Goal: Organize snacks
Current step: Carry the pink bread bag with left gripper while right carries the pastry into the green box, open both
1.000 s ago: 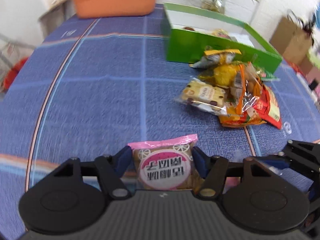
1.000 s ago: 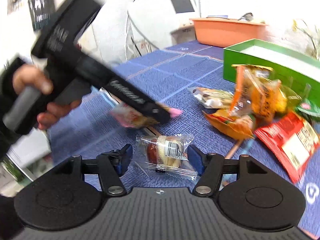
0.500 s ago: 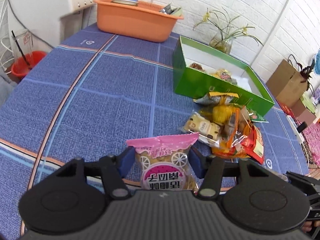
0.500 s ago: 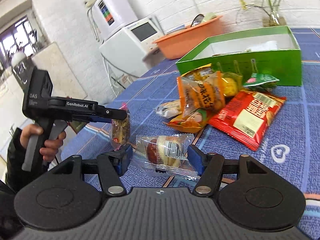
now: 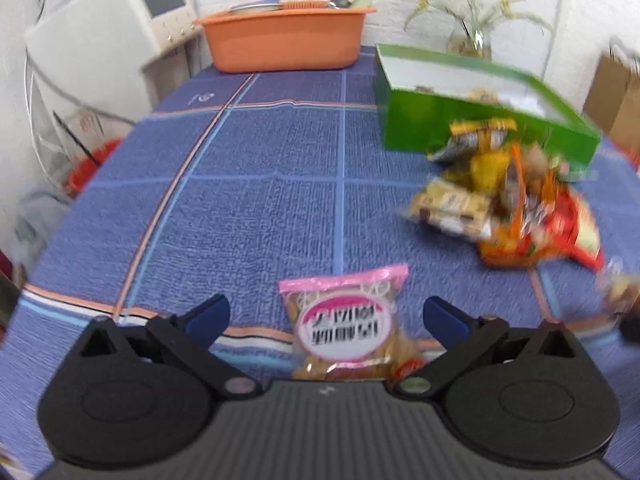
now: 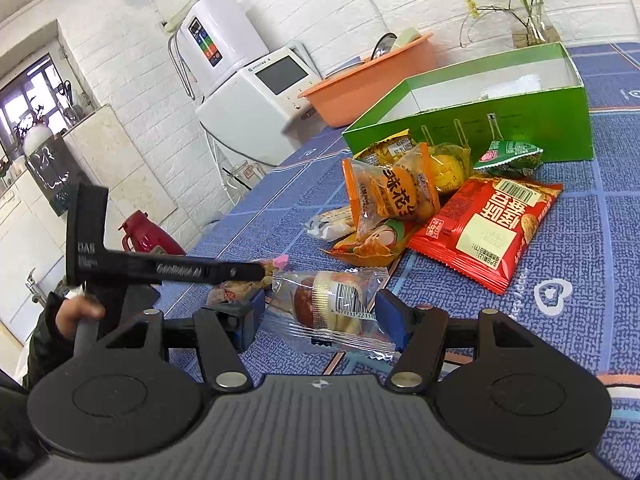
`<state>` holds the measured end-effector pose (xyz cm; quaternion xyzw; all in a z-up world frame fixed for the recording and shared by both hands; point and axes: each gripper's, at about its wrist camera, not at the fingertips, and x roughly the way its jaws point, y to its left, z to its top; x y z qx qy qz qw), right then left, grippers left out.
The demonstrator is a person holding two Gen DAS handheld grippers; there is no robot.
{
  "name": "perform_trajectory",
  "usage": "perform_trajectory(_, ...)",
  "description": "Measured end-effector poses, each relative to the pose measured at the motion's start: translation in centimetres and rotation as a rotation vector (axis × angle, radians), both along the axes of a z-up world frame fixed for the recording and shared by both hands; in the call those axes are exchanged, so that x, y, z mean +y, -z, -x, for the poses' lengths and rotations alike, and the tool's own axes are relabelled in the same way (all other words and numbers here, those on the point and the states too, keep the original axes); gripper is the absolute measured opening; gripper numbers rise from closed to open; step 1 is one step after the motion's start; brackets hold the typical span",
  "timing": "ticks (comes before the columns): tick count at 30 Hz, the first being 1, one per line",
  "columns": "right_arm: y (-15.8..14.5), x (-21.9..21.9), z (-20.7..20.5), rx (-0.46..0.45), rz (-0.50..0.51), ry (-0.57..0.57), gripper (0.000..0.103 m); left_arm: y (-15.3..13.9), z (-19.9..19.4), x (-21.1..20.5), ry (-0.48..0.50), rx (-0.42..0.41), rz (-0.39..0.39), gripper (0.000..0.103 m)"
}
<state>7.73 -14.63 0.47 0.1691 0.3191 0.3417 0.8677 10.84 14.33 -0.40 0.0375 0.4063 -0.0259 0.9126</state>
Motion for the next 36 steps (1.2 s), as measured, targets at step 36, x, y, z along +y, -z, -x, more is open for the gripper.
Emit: perform_trajectory(36,-5.6,-6.0,-6.9,-0.243,-0.096,0.391,0.101,-9.3,-11.1,-7.9,0.157,-0.383,0.172,0.07)
